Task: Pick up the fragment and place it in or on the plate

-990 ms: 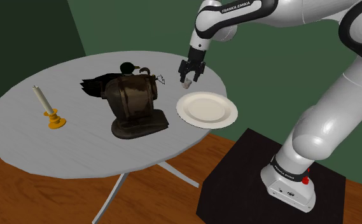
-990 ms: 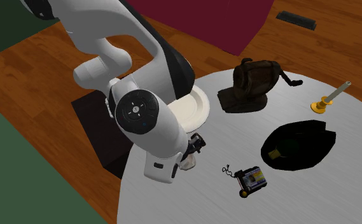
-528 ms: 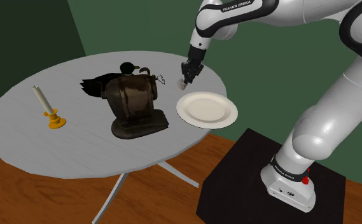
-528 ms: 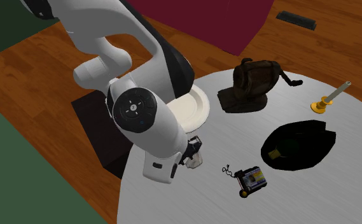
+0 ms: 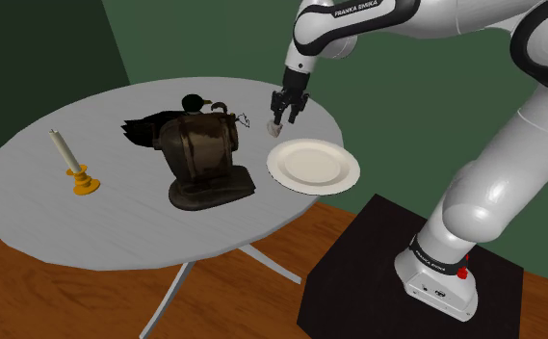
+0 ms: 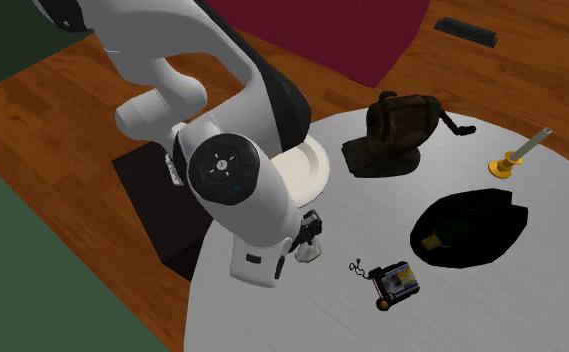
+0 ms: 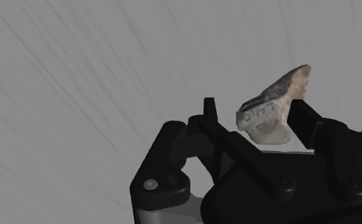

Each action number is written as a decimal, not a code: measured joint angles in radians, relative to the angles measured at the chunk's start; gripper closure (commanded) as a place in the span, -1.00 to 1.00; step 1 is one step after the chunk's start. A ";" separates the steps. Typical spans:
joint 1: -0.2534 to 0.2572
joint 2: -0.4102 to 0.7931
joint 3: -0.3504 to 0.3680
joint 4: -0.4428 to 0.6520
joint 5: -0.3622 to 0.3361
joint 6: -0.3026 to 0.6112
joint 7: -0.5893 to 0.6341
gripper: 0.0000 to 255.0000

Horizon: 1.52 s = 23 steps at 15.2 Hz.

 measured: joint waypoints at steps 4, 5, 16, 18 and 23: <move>0.038 0.111 0.065 0.210 -0.201 -0.126 0.166 -1.00; 0.042 0.120 0.070 0.223 -0.219 -0.133 0.182 -1.00; 0.048 0.144 0.075 0.166 -0.240 -0.056 0.199 -1.00; 0.048 0.144 0.075 0.166 -0.240 -0.056 0.199 -1.00; 0.048 0.144 0.075 0.166 -0.240 -0.056 0.199 1.00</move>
